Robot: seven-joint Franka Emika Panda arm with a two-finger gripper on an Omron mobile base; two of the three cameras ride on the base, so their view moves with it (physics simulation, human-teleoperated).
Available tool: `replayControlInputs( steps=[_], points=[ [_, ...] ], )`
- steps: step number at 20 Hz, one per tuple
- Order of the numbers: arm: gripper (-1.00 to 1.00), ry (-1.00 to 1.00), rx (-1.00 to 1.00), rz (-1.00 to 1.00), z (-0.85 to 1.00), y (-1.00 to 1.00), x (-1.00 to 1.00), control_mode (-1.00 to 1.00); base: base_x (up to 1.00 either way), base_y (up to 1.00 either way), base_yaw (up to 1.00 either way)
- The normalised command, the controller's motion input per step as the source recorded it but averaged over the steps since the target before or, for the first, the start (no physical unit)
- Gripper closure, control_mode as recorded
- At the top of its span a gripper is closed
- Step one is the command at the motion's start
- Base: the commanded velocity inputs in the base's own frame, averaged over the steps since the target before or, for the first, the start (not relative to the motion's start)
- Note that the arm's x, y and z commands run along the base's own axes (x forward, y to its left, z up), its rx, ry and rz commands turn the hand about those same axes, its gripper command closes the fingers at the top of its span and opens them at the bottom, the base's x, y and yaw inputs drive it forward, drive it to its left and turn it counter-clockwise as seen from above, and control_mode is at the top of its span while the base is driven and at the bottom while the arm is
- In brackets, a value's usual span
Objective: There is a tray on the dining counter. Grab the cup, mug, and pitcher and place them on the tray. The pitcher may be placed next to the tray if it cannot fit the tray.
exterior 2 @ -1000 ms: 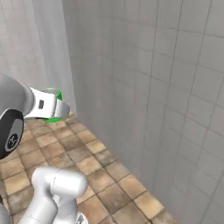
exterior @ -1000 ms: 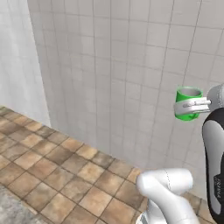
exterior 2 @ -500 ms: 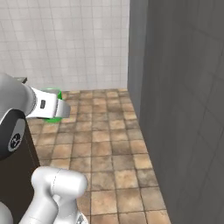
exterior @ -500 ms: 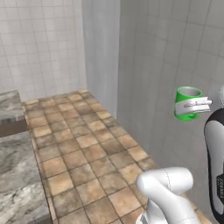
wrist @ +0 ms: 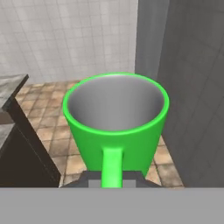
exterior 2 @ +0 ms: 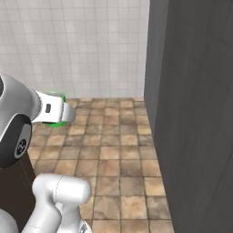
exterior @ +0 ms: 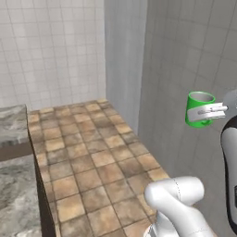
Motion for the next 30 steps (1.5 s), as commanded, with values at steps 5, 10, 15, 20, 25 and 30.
replayControlInputs(
  steps=[5, 10, 15, 20, 25, 30],
  points=[
    [1.00, 0.00, 0.00, 0.00, 0.00, 0.00, 0.00, 1.00, 1.00, 0.00, 0.14],
    [1.00, 0.00, 0.00, 0.00, 0.00, 0.00, 0.00, 1.00, 1.00, 0.20, 0.20],
    [1.00, 0.00, 0.00, 0.00, 0.00, 0.00, 0.00, 1.00, 1.00, 0.03, 0.23],
    [1.00, 0.00, 0.00, 0.00, 0.00, 0.00, 0.00, 1.00, 1.00, 0.17, 0.24],
    [1.00, 0.00, 0.00, 0.00, 0.00, 0.00, 0.00, 1.00, 1.00, 0.02, 0.30],
    [1.00, 0.00, 0.00, 0.00, 0.00, 0.00, 0.00, 1.00, 1.00, 0.00, 0.44]
  ],
)
